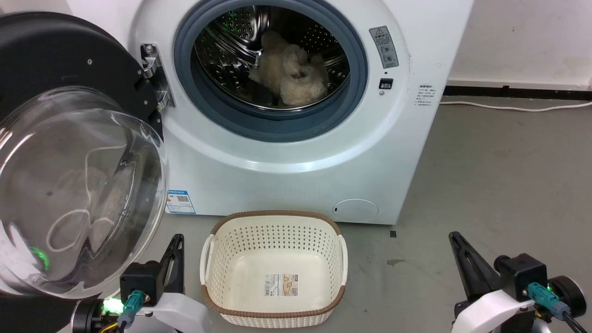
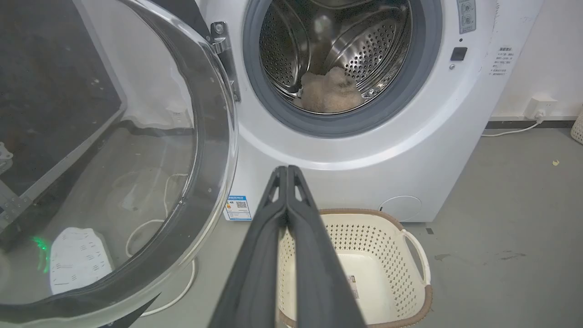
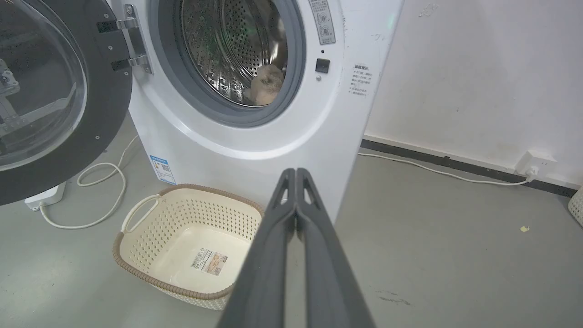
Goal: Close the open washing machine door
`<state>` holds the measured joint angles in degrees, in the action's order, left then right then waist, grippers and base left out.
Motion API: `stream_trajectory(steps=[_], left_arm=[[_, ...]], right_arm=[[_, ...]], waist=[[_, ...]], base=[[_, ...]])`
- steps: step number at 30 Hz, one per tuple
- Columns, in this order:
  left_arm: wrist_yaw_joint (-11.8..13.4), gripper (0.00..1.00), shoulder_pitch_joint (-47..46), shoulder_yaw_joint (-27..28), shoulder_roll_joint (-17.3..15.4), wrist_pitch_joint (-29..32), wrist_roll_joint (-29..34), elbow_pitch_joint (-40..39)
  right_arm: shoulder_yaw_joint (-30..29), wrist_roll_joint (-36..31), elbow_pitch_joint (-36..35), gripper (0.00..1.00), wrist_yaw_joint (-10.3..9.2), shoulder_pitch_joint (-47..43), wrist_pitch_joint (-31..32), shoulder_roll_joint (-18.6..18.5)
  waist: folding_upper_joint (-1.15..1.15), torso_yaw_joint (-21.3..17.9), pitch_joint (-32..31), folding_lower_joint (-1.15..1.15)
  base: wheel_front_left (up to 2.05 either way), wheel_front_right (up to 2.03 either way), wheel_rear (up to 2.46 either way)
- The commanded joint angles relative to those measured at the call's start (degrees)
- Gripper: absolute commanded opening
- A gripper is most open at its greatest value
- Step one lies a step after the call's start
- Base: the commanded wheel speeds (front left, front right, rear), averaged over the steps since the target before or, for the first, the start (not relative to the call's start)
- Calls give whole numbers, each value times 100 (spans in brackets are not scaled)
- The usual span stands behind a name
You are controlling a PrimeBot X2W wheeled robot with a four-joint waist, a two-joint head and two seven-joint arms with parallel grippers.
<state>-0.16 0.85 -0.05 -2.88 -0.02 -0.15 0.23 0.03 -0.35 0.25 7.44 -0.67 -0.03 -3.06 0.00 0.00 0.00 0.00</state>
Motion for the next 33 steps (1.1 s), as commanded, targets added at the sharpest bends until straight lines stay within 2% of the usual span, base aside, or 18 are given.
stream_trajectory(steps=[1, 12, 13, 28, 33], left_arm=[[16, 0, -85, 5, 1, 2, 15, -23], [16, 0, -85, 5, 1, 2, 15, -23], [0, 100, 0, -1, 0, -2, 1, 0], [0, 100, 9, -60, -9, -152, -9, -20], [-7, 100, 21, -99, -20, -248, -13, -37]], right_arm=[[-3, 35, -25, 0, 5, 67, 3, 18], [-3, 35, -25, 0, 5, 67, 3, 18], [-2, 2, 0, 100, 0, 0, -1, 0], [-81, 94, 17, 100, -1, -23, -150, 1], [-71, 113, 6, 100, 0, -58, -246, 2]], waist=[[0, 0, 0, 0], [0, 0, 0, 0], [0, 0, 0, 0], [0, 33, -5, 0], [0, 191, -36, 0]], base=[[0, 0, 0], [0, 0, 0], [0, 0, 0], [0, 0, 0], [0, 0, 0]])
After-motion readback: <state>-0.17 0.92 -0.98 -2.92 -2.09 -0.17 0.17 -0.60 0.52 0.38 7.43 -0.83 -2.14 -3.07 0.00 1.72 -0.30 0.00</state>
